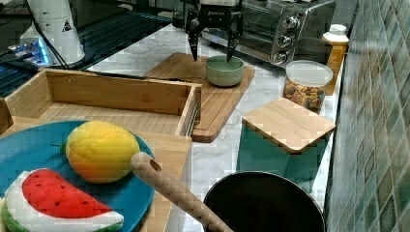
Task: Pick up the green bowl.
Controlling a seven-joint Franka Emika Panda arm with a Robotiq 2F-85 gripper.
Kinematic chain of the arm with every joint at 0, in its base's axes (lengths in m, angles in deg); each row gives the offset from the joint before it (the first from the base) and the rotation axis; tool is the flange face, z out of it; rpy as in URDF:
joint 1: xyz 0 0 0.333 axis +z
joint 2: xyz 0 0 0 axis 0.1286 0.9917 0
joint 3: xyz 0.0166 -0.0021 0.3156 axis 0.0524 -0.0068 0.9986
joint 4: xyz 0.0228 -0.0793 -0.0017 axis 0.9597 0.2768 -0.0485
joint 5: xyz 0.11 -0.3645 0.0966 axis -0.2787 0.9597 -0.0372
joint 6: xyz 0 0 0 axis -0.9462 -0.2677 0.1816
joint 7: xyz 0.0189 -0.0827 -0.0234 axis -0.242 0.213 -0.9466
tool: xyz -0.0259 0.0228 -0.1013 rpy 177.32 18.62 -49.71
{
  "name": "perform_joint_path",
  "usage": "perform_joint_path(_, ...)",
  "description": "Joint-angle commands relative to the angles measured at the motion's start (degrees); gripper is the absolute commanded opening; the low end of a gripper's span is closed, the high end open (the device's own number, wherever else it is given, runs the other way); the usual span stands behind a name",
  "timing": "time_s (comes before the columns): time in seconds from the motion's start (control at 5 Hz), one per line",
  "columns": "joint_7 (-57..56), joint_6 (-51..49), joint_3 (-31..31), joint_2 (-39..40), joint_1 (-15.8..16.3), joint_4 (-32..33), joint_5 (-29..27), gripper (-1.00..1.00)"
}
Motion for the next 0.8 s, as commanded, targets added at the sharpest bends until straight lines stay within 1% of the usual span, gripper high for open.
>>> perform_joint_path(0.2, -4.1, 5.6, -0.6, 0.8, -1.2, 3.1, 0.8, 1.0)
perform_joint_path(0.4, -7.5, 6.9, 0.0, 1.0, -2.0, 3.7, -2.1, 1.0)
perform_joint_path(0.6, -7.2, 8.4, 0.1, 1.3, -1.8, 4.2, -2.7, 1.0)
perform_joint_path(0.8, -4.9, 9.0, 0.0, 0.7, -1.4, 4.6, -2.7, -0.33)
